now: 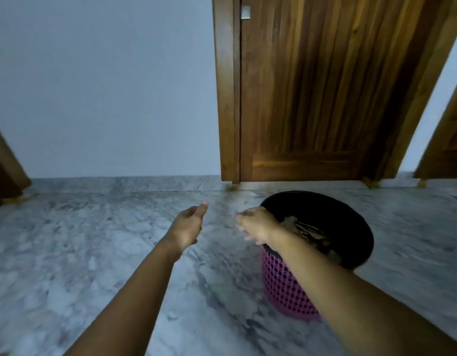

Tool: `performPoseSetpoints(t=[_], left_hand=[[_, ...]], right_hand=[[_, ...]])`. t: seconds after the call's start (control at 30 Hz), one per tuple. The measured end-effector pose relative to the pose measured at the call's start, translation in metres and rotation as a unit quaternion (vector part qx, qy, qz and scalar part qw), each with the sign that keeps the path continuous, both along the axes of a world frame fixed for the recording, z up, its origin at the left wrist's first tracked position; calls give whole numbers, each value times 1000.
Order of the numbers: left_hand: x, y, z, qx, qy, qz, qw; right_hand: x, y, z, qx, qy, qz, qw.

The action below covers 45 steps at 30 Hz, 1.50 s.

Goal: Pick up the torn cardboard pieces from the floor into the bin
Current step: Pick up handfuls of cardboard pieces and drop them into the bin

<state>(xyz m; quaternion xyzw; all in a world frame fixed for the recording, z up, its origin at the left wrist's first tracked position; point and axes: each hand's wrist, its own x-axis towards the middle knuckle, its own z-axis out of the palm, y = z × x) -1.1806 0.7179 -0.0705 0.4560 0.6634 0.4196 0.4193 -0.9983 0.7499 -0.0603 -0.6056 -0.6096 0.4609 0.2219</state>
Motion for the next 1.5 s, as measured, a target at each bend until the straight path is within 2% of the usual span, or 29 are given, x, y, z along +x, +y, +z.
performPoseSetpoints(t=[0.2,0.33,0.5,0.63,0.9,1.03,1.17,1.43,1.5], left_hand=[[-187,-151,7,44,85,184,978],[-295,-284,7,25,108,274,955],[-392,-462,6,-11,96,358,929],[-439,-596,-6,-38,96,438,893],[-471,-783,-53,-122,81,560,816],[-463,-845,-82,-159,59,607,776],[-449,-894,-109,-201,40,651,731],[-436,-950,-167,-244,8,713,658],[-435,-954,-188,-253,10,723,643]], right_hand=[[-200,-107,0,90,-12,186,978],[-325,-217,0,101,6,294,950],[-450,-370,-1,97,32,408,907],[-528,-484,-12,115,8,509,853],[-617,-645,-66,120,-41,651,748],[-642,-700,-107,102,-83,733,668],[-662,-742,-135,124,-120,793,584],[-705,-814,-178,147,-128,863,466],[-708,-823,-200,167,-143,868,445]])
